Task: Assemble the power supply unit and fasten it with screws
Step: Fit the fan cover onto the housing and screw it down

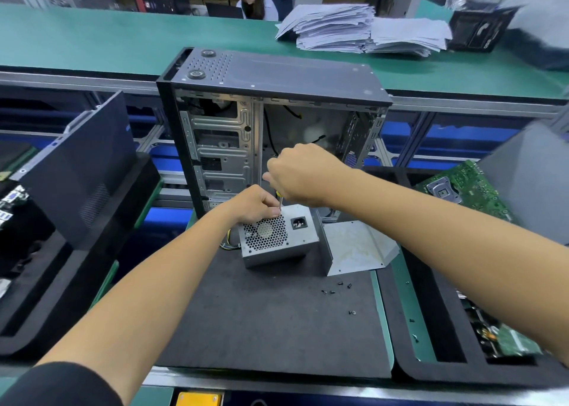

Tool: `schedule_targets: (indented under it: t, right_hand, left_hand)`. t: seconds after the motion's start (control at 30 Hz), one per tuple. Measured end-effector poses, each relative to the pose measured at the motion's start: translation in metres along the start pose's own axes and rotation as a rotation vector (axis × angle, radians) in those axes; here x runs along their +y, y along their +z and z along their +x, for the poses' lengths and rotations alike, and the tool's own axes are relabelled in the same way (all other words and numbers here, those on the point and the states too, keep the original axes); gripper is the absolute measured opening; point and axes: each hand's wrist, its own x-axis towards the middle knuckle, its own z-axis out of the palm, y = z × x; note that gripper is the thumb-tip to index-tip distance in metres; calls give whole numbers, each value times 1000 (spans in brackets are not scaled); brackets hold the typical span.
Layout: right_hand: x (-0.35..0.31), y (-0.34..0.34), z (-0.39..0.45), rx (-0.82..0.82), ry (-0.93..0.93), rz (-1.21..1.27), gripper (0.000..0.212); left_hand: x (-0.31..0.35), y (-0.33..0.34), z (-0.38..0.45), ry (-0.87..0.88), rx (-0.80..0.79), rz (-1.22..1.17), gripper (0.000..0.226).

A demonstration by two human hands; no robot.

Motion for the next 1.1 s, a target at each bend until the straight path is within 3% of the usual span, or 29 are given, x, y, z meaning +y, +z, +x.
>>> schedule_targets:
  t: [0.07,0.13,0.27,0.37,0.5,0.7,0.77,0.87,0.93,1.0,1.1]
  right_hand:
    - [1,0,1,23,67,-50,31]
    - [8,-2,3,-57,103,-12,30]
    - [15,-4,-1,-193,5,150,23]
    - [9,-6,-2,-125,-8,109,22]
    - [4,-2,-2,-36,119,27,36]
    - [10,-4,-6,-178,6,213,25]
    - [8,-7,-5,-123,26,160,19]
    - [2,-1,-3,-36,95,63,40]
    - [0,2,-4,9,116,23,34]
    - [2,3,-5,-44,113,70,21]
    - [7,-1,-5,-163,63,243,24]
  left_hand:
    - [1,0,-1,-11,10,-5,14]
    - [3,0,-2,-25,32,-17,16]
    - [6,0,-4,-11,11,-28,29]
    - [5,1,-5,7,10,-23,25]
    - [5,3,-3,-12,31,19,14]
    - [5,2,-5,-7,54,-12,21]
    - [4,2,-5,1,52,-16,16]
    - [4,1,-5,8,32,-1,12]
    - [3,2,-5,10,34,-2,18]
    - [3,3,-5,5,48,-45,18]
    - [4,2,-5,6,39,0,18]
